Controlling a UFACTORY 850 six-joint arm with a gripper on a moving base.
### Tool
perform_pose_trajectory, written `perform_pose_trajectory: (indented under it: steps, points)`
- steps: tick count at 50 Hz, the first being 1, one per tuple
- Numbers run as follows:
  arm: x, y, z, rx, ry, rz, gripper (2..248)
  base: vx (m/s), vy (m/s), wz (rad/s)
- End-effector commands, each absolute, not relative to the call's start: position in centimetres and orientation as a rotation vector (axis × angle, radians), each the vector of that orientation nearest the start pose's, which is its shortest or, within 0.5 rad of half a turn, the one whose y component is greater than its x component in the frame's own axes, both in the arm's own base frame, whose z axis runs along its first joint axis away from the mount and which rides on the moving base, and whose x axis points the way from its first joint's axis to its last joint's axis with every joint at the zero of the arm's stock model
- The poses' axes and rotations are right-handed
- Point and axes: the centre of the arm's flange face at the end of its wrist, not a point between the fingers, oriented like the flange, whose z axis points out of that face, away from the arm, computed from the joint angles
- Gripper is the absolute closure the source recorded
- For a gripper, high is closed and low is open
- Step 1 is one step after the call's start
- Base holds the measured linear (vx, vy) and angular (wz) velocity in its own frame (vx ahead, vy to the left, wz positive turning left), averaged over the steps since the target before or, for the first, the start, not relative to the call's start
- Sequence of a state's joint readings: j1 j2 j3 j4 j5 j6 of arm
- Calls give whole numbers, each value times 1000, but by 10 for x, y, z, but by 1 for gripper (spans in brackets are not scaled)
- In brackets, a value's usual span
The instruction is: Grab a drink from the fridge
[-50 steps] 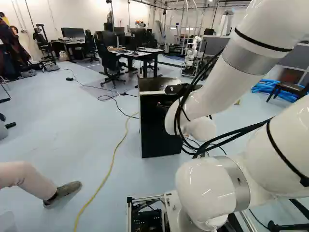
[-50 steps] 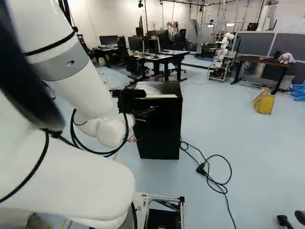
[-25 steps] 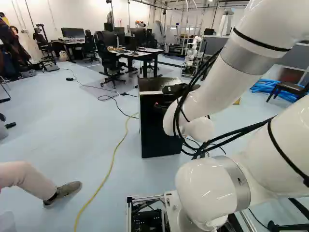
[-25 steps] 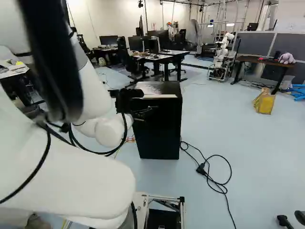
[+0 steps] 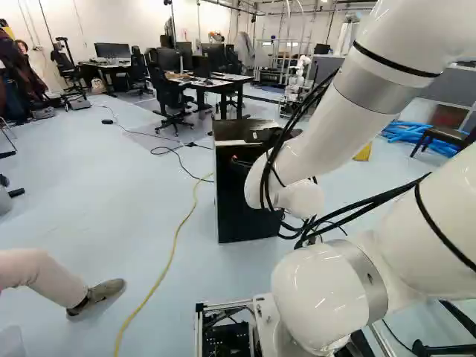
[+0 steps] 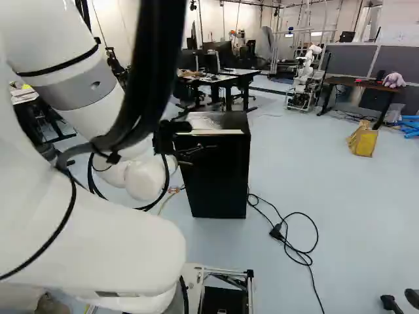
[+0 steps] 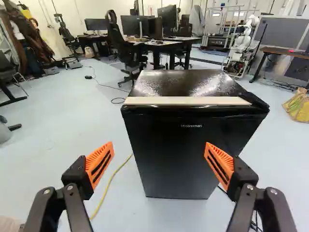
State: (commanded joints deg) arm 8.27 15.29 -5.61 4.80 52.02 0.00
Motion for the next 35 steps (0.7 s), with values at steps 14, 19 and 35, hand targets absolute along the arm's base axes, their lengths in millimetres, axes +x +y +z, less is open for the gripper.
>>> perform_pose_trajectory:
  steps: [14,19,35]
  points:
    - [275,46,371,-2446,-39,-1837,3,0,0,0]
    - [276,50,372,-2436,-29,-1841,3,0,0,0]
    - [278,64,375,-2405,3,-1853,3,0,0,0]
